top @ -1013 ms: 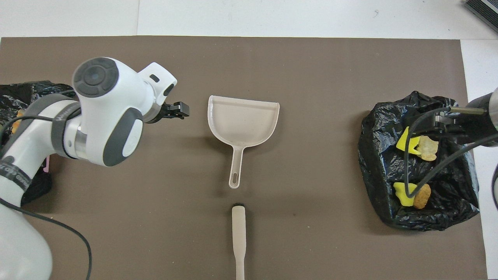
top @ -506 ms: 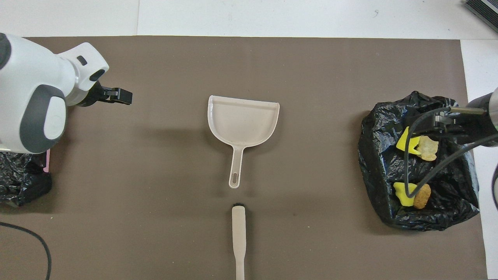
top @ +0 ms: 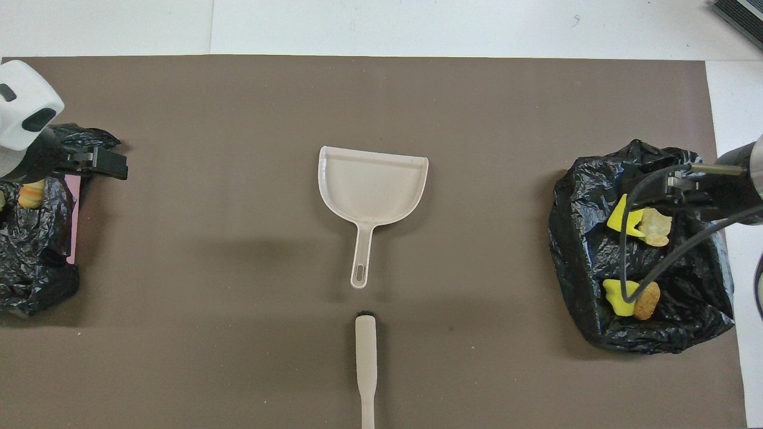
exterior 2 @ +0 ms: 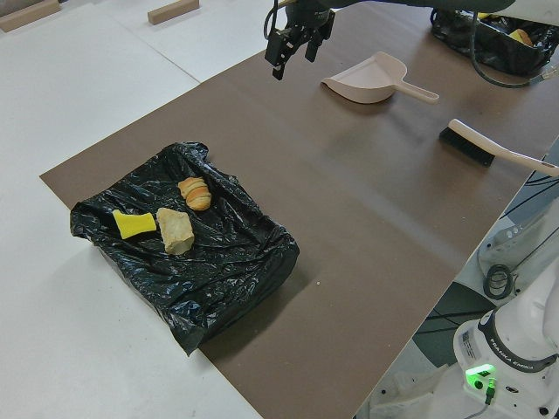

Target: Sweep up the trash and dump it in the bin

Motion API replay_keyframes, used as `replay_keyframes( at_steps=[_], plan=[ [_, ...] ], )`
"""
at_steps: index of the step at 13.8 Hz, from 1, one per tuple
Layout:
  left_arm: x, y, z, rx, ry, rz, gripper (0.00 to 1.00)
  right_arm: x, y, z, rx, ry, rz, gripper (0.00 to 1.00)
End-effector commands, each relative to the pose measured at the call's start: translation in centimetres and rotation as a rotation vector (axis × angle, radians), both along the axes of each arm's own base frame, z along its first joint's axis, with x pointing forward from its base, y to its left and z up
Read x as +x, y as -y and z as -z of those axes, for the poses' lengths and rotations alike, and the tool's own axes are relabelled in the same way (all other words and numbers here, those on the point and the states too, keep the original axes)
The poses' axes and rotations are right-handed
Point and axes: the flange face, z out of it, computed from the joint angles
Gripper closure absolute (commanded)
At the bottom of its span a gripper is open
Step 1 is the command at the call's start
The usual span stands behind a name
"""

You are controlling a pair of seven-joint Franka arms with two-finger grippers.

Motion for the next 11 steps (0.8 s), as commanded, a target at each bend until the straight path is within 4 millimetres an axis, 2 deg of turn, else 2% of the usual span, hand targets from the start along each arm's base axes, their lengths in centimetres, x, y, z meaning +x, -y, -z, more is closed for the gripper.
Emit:
replay_keyframes(
  at_steps=[1,4,7,11],
  plan=[
    [-1.9,-0.6,-2.8,0.001,-0.015,-0.008,0.0,-0.4,0.4,-0.2,0.019,0.004,-0.019,0.0],
    [-4.2,-1.0,-5.3,0.005,-0.037,-0.013,0.0,-0.4,0.4,-0.1,0.019,0.003,-0.019,0.0],
    [-5.2,-0.7,-8.1,-0.004,-0.104,-0.005,0.0,-0.3,0.4,-0.1,0.021,0.001,-0.016,0.0],
    [-5.2,-0.6,-7.9,-0.008,-0.126,-0.009,0.0,-0.3,0.5,-0.1,0.019,0.001,-0.013,0.0]
  ],
)
